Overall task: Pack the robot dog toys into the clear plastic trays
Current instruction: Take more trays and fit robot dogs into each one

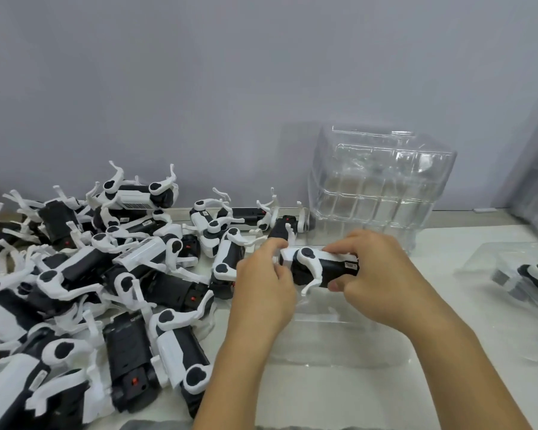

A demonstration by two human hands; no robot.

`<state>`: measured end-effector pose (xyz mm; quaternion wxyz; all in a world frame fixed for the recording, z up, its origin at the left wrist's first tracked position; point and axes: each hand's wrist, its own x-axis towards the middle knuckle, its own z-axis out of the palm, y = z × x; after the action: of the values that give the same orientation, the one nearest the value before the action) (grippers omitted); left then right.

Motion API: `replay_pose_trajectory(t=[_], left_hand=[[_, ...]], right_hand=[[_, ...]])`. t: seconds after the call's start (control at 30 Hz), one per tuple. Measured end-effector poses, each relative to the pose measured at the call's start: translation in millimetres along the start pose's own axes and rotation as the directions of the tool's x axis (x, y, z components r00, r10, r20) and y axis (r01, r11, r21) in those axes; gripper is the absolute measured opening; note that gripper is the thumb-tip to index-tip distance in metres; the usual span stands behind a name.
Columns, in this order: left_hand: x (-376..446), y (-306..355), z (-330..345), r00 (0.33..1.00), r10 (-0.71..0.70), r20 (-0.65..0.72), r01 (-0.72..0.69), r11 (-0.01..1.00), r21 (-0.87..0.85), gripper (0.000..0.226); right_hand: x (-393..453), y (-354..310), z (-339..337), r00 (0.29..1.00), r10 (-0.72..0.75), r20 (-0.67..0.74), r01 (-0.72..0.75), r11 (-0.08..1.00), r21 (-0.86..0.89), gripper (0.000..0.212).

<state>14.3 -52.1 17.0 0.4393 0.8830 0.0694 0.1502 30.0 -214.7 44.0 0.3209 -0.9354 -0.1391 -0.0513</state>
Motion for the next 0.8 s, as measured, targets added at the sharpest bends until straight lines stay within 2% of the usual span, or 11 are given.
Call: replay_pose_trajectory(t=[0.1, 0.17, 0.27, 0.5, 0.67, 0.8], left_hand=[[1, 1, 2, 1.000, 0.025, 0.008, -0.025, 1.000, -0.008, 0.038], [1, 1, 4, 0.999, 0.029, 0.017, -0.028, 0.995, -0.100, 0.032], [0, 1, 7, 0.999, 0.006, 0.053, 0.006, 0.975, -0.220, 0.023], [-3, 3, 14, 0.991, -0.076, 0.115, 0.111, 0.932, -0.345, 0.015], [-4, 2, 16, 0.992, -0.088, 0.095, 0.115, 0.937, -0.330, 0.010], [-5, 4, 19, 0.993, -0.105, 0.063, 0.120, 0.935, -0.334, 0.020]], right_hand=[[1, -1, 2, 1.000, 0.014, -0.001, -0.014, 1.000, 0.001, 0.032], [2, 3, -1, 0.999, 0.036, 0.016, -0.036, 0.999, 0.015, 0.036], [0, 6, -6, 0.998, 0.052, 0.025, -0.052, 0.998, 0.034, 0.039], [-2, 7, -7, 0.998, 0.055, 0.021, -0.056, 0.998, 0.018, 0.041], [-1, 9, -5, 0.999, 0.045, 0.024, -0.045, 0.999, -0.023, 0.039], [-2, 10, -1, 0.998, 0.034, 0.044, -0.030, 0.995, -0.099, 0.034]])
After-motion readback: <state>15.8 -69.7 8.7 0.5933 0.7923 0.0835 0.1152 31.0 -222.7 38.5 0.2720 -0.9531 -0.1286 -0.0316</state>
